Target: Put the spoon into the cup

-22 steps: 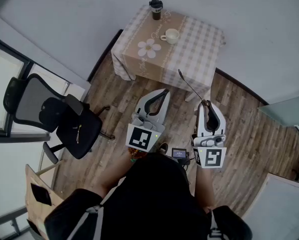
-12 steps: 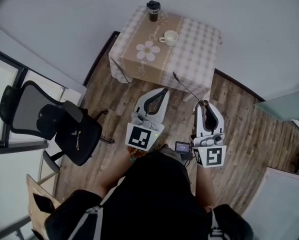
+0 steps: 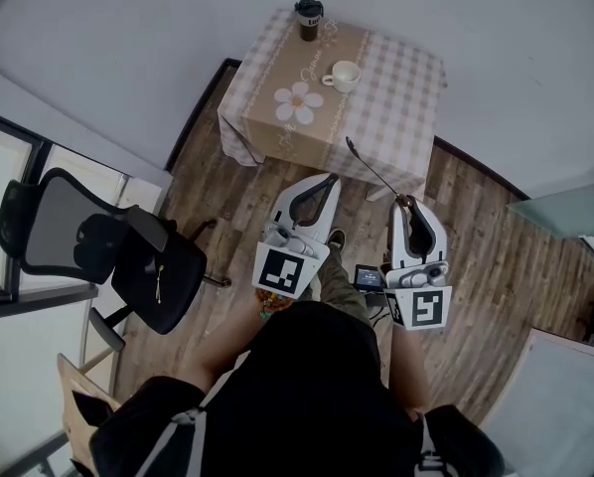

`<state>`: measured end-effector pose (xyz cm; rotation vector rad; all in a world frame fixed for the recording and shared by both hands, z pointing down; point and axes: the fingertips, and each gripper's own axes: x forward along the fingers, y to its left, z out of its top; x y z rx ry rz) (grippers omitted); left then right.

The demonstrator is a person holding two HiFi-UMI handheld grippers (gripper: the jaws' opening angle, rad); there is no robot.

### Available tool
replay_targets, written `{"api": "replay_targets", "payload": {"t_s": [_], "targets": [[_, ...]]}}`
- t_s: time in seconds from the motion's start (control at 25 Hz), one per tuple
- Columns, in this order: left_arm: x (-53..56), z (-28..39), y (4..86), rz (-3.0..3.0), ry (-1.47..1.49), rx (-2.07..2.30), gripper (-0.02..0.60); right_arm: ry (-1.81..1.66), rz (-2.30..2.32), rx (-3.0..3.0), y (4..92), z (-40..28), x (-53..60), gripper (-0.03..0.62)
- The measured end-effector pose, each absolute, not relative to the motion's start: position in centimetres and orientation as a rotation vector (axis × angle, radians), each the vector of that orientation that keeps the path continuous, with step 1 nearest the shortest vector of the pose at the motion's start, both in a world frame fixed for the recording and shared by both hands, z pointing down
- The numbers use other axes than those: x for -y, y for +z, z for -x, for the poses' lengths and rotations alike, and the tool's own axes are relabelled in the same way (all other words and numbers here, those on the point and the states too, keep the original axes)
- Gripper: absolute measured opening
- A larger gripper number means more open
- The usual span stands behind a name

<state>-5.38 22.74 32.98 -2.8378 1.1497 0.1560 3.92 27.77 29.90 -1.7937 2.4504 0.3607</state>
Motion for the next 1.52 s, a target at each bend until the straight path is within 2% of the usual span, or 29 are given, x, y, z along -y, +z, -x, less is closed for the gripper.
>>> {"api": "replay_targets", "payload": {"t_s": [0.32, 1.08, 1.52], "targets": [[-17.5, 4.1, 33.8, 2.823, 0.138, -1.166, 0.017, 0.331, 1.764, -2.460, 31.1, -5.1, -22.3, 0.057], [-3.7, -3.9, 33.3, 2.745, 0.087, -1.268, 0.017, 0.290, 1.594, -2.535, 31.1, -13.2, -6.8, 0.052], [1.1, -3.2, 35.1, 2.717, 0.037, -1.379, 0.017, 0.248, 1.513, -2.601, 32.6, -12.7, -0.7, 0.049]]}}
